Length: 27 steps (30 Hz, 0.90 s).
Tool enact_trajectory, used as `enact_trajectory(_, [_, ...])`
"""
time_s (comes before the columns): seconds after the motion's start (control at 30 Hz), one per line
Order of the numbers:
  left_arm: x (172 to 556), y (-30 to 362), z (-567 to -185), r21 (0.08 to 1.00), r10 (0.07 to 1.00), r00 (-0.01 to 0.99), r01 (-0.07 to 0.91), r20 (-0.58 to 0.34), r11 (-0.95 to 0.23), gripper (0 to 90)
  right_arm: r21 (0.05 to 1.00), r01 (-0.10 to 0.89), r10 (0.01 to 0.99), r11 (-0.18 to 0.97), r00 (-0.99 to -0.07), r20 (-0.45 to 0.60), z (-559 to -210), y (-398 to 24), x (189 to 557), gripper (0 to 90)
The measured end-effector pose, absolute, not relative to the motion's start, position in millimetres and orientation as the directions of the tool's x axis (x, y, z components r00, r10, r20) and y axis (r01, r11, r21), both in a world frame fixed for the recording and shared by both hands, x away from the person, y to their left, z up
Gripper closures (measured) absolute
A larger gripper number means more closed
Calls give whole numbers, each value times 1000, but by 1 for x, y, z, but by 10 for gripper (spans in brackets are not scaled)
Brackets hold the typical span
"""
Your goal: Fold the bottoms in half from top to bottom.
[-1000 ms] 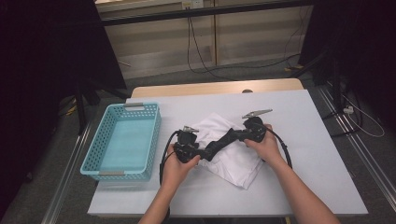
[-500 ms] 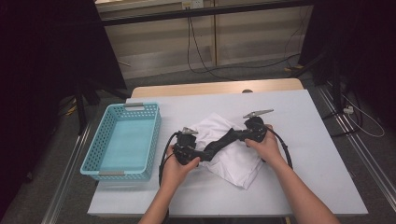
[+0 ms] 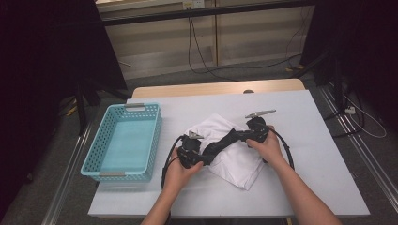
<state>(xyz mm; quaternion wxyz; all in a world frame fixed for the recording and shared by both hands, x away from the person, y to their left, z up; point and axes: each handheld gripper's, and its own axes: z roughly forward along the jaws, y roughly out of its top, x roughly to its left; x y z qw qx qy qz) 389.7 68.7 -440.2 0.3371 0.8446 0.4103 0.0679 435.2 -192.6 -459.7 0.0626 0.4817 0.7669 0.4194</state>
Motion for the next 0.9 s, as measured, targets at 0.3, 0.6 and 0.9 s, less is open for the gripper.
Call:
enact_trajectory(0.3, [388, 70, -428, 643, 724, 657, 651, -210, -404, 544, 718, 676, 788, 167, -529, 314, -451, -199, 434, 812])
enact_trajectory(0.6, [383, 67, -419, 657, 707, 671, 639, -222, -400, 545, 723, 673, 785, 157, -529, 322, -441, -207, 431, 814])
enact_trajectory(0.9, [378, 62, -414, 660, 690, 688, 628, -225, -412, 545, 715, 678, 787, 171, -531, 314, -438, -211, 429, 814])
